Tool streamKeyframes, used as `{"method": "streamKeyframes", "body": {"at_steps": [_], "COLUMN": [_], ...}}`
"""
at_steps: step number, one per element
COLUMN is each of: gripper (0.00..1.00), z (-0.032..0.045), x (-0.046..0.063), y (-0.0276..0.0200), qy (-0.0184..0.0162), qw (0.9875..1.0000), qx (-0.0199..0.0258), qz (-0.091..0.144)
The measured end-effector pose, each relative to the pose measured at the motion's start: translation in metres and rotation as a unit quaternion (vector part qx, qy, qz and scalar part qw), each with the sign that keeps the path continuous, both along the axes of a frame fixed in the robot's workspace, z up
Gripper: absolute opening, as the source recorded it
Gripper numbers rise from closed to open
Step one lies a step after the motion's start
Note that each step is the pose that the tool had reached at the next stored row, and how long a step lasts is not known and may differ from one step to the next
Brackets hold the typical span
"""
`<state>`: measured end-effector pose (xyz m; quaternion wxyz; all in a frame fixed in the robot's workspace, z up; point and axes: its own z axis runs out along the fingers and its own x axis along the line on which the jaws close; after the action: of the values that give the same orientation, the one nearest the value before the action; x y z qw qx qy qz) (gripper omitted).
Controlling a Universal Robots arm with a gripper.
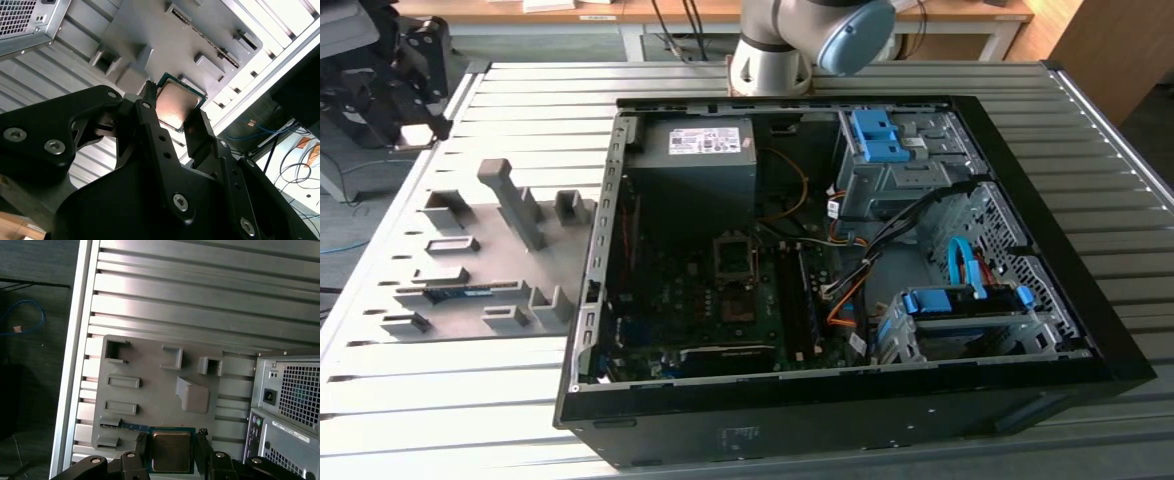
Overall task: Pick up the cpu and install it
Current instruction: 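Pick up the cpu and move it towards the insertion slot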
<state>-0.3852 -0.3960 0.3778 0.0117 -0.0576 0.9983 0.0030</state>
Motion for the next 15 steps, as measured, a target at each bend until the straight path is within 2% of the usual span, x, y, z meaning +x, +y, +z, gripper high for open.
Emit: {"method": "streamKeyframes", "body": {"at_steps": [15], "gripper": [0.47], "z": [0.0], "x": [0.031], "y": [0.0], "qy": [0.0], "qw": [1.0], "qx": [0.0], "qz": [0.0]}}
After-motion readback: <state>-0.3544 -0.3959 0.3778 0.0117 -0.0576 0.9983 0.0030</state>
